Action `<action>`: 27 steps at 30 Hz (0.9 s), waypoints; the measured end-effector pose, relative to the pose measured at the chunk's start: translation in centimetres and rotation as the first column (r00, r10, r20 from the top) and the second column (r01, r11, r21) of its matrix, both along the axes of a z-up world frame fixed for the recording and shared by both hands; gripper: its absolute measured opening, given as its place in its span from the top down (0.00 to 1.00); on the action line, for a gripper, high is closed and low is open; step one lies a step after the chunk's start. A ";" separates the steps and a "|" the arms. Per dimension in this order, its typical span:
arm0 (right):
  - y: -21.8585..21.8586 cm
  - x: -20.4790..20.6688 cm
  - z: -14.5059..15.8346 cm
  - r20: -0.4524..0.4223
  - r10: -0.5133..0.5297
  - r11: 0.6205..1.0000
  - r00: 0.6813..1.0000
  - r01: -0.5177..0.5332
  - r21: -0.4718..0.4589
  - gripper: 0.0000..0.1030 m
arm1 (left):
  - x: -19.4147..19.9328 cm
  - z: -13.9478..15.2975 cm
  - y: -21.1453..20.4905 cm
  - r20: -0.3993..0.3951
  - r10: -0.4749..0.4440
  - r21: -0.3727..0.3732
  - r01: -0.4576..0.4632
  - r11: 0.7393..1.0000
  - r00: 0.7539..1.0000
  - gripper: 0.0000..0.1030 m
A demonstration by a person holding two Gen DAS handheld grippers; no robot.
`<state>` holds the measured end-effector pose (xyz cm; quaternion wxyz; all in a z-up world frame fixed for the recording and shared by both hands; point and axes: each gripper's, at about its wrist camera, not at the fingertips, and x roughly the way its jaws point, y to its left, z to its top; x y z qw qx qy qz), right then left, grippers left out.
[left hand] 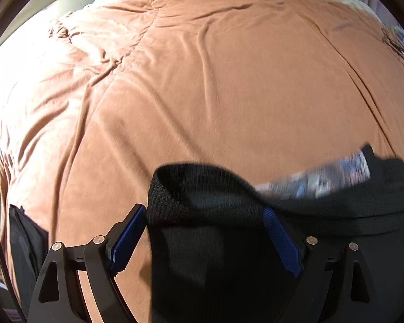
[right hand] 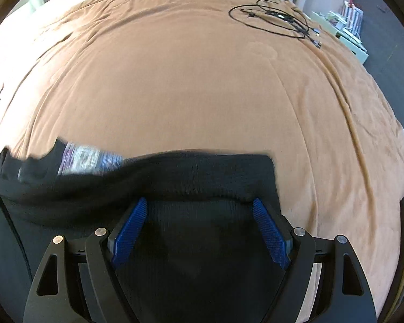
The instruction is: Fold small clothes
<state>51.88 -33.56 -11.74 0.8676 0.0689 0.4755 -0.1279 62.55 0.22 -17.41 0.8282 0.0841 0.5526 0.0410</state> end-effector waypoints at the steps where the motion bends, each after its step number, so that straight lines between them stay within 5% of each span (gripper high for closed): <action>1: -0.1 0.7 0.0 -0.002 -0.011 1.000 1.000 0.011 0.001 0.23 | 0.5 0.1 -0.2 0.007 0.008 0.004 -0.008 1.000 1.000 0.13; 12: -1.6 -0.3 2.9 0.080 0.001 1.000 0.997 -0.004 0.028 0.23 | 1.3 5.5 2.2 0.100 0.007 -0.036 -0.003 0.999 0.995 0.17; 16: -3.7 -2.2 2.5 0.104 0.006 0.998 0.995 -0.013 0.069 0.23 | 0.5 6.5 4.6 0.107 0.046 -0.099 -0.035 0.994 0.993 0.28; 20: -6.1 -3.5 1.6 0.108 -0.015 0.989 0.994 -0.001 0.150 0.38 | -0.4 5.7 5.5 0.079 0.083 -0.189 -0.067 0.980 0.993 0.42; 23: -6.8 -4.0 1.0 0.111 -0.016 0.976 0.994 -0.008 0.217 0.47 | -0.4 4.5 5.6 0.061 0.059 -0.251 -0.042 0.967 0.996 0.43; 27: -8.1 -3.3 -0.3 0.108 -0.015 0.956 0.994 -0.018 0.292 0.60 | -0.1 2.5 4.9 0.024 0.052 -0.271 -0.044 0.961 0.998 0.52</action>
